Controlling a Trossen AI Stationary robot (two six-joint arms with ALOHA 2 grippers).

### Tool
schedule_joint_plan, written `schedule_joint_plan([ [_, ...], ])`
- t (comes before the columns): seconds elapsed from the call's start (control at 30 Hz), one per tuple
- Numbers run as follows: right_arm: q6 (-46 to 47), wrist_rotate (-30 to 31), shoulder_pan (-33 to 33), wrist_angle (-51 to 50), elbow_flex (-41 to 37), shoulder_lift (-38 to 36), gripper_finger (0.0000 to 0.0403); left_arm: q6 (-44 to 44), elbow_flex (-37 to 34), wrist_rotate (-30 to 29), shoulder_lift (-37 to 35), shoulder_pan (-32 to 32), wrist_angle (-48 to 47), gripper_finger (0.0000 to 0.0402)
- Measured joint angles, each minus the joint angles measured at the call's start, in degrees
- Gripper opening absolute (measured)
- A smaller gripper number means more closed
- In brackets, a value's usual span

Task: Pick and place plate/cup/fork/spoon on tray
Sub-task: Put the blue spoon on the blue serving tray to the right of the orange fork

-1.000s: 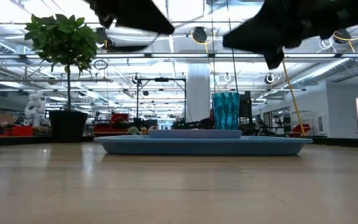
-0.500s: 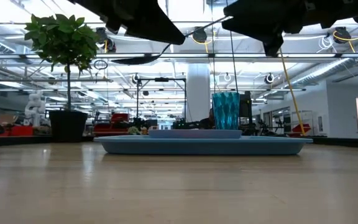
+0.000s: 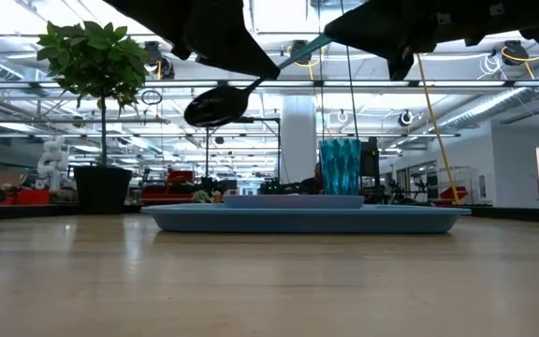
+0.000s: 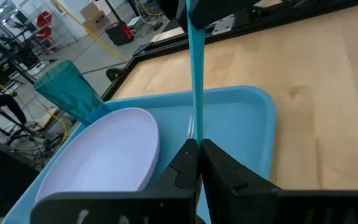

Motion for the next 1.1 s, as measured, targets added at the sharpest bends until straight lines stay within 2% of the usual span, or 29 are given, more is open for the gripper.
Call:
schedule_joint_plan([
  [0.1, -0.7, -1.5, -1.5, -0.4, 0.0, 0.0, 0.0009, 0.3, 0.0, 0.5, 0.0, 0.9, -0.2, 0.0015],
  [0.27, -1.6, -9.7, -5.3, -2.6, 0.0, 0.1, 0.0003, 0.1, -0.1, 4.3, -0.9, 2.7, 0.3, 0.0049],
  [0.47, 1.1, -21.5, -11.3, -8.5, 0.0, -0.6, 0.0002, -4.3, 0.0, 15.4, -5.4, 6.2, -0.5, 0.0106],
  [0.6, 1.6, -27.5, -14.2, -9.0, 0.0, -0.6, 0.0001, -8.4, 0.0, 22.2, -6.2, 9.7, -1.9, 0.0130],
  [0.73, 0.6, -28.7, -15.4, -9.0, 0.0, -0.6, 0.0001, -11.8, 0.0, 29.9, -4.3, 13.2, -2.5, 0.0147],
  [0.83, -0.4, -30.0, -16.0, -9.1, 0.6, -0.6, 0.0001, -13.1, 0.0, 31.1, -2.9, 14.4, -2.5, 0.0157],
  [0.97, -1.0, -31.3, -16.6, -10.3, 1.6, -0.6, 0.0001, -12.0, 0.0, 35.1, -2.8, 15.3, -2.4, 0.0153],
  [1.1, -2.3, -31.4, -16.6, -11.7, 1.8, -0.6, 0.0000, -10.0, 0.0, 35.6, -2.8, 15.3, -2.1, 0.0100],
])
